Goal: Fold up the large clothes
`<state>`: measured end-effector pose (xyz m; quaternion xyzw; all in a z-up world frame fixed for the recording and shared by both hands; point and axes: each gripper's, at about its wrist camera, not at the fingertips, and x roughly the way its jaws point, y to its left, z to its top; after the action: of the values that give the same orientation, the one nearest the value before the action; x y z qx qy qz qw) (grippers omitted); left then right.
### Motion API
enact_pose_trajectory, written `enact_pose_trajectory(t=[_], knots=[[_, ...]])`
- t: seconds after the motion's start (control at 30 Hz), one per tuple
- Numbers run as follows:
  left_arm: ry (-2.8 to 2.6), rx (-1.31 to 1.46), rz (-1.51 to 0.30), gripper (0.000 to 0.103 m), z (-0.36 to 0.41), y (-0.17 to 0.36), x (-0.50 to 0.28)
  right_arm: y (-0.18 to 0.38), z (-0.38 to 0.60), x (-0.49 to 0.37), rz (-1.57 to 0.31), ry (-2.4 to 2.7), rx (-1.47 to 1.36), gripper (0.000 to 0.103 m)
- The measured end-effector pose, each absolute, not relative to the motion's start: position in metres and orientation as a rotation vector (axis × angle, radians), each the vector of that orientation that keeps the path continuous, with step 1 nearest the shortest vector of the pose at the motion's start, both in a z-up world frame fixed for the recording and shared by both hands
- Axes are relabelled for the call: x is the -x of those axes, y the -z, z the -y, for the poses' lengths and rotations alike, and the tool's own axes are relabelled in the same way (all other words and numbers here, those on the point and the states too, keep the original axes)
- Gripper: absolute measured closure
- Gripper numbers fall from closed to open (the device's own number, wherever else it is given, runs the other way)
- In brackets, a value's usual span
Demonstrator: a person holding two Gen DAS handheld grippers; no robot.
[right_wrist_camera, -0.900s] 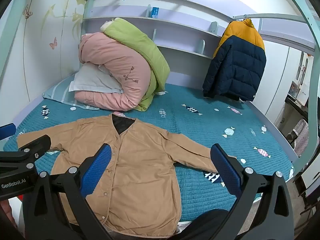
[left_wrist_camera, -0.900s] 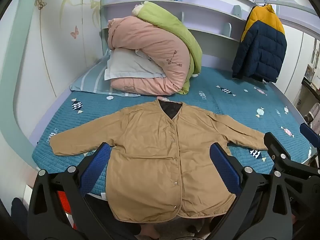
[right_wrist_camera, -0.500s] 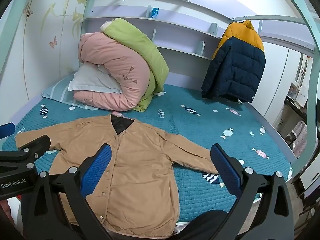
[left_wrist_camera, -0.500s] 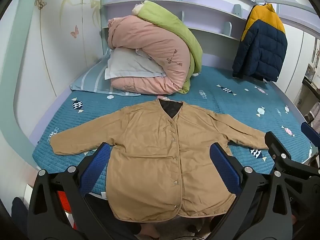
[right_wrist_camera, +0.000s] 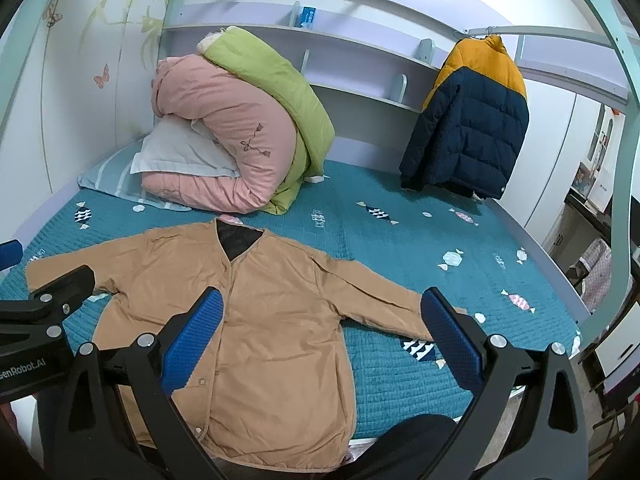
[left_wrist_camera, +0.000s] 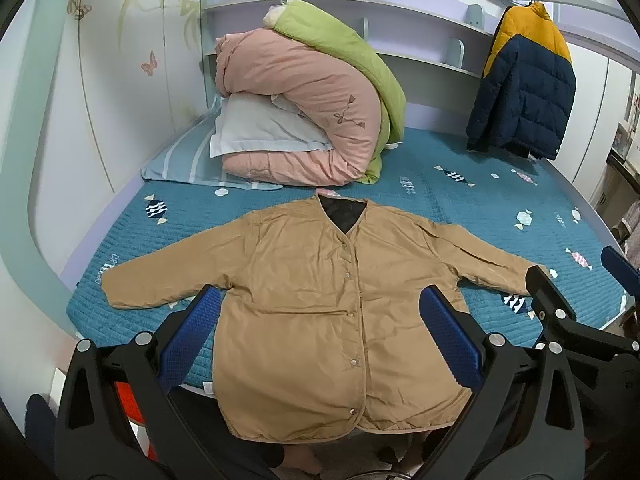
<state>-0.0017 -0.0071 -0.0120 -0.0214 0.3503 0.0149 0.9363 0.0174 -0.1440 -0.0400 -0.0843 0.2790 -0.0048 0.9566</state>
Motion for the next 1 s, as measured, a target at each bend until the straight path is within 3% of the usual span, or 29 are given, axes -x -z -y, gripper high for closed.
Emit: enact_pose_trajectory(t=[1.0], knots=[[-0.043, 0.041, -0.715, 0.004, 0.0037, 0.0020, 0.0027, 0.0349, 0.1468, -0.0106, -0.556, -0.009, 0.137, 0.007]])
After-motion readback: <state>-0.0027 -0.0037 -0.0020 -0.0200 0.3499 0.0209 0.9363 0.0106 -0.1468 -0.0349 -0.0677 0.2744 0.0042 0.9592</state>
